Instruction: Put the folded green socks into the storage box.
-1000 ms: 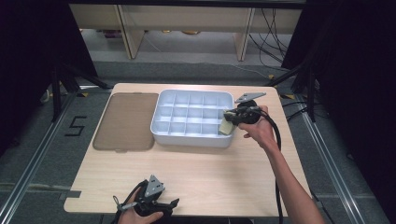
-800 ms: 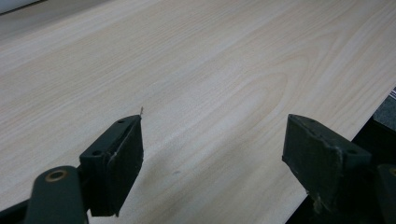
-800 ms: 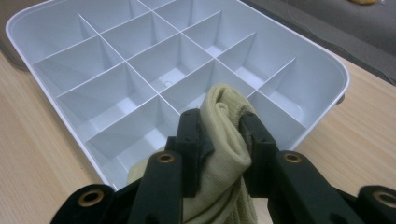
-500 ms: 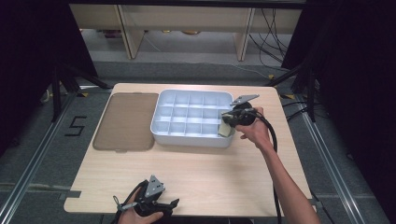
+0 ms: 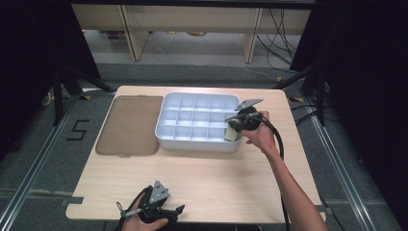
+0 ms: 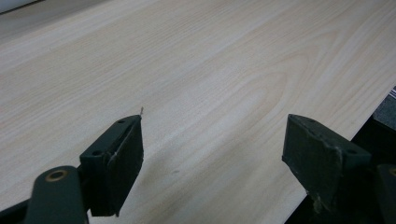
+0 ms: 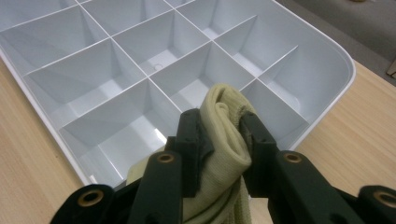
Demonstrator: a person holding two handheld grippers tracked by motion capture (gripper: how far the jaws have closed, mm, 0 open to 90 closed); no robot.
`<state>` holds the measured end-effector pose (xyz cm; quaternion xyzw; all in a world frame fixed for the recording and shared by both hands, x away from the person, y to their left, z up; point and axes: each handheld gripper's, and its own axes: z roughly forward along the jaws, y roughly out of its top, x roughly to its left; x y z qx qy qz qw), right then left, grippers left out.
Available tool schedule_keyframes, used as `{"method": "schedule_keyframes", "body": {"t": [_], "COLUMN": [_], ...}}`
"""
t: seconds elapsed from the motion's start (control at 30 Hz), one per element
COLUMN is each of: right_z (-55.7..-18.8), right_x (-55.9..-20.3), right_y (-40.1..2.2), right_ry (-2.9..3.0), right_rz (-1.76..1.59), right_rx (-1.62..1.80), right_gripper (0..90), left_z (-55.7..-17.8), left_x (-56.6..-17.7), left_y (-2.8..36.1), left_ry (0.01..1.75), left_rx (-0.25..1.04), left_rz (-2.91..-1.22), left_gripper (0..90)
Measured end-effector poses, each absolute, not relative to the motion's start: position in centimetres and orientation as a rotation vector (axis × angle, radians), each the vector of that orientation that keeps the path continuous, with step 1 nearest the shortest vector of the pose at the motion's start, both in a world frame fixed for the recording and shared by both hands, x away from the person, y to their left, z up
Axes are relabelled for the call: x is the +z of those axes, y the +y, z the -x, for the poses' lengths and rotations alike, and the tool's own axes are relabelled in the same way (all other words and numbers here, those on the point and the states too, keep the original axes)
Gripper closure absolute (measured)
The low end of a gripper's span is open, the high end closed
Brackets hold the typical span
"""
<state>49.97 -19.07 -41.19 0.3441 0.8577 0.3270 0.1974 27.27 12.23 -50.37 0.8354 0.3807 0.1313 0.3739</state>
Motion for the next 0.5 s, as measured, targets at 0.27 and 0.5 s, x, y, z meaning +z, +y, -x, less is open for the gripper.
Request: {"method": "schedule_keyframes", "body": {"t": [0.27, 0.5], "right_z": [-50.0, -49.9], "right_x": [-41.9, -42.6], "right_y": [-19.0, -18.6], "right_ry": [2.395, 2.403], "right_rz": [-0.948, -0.907], "right_rx": [0.888, 0.839], "right_gripper": [72.3, 72.2], "left_z": [-27.3, -27.3], "left_x": [-50.3, -50.3], "left_y": [12.3, 12.3], "left_ry": [0.993, 0.976], "left_rx": [0.319, 0.336], "left_rz": [-2.133, -2.125], "left_gripper": [20.0, 20.0]}}
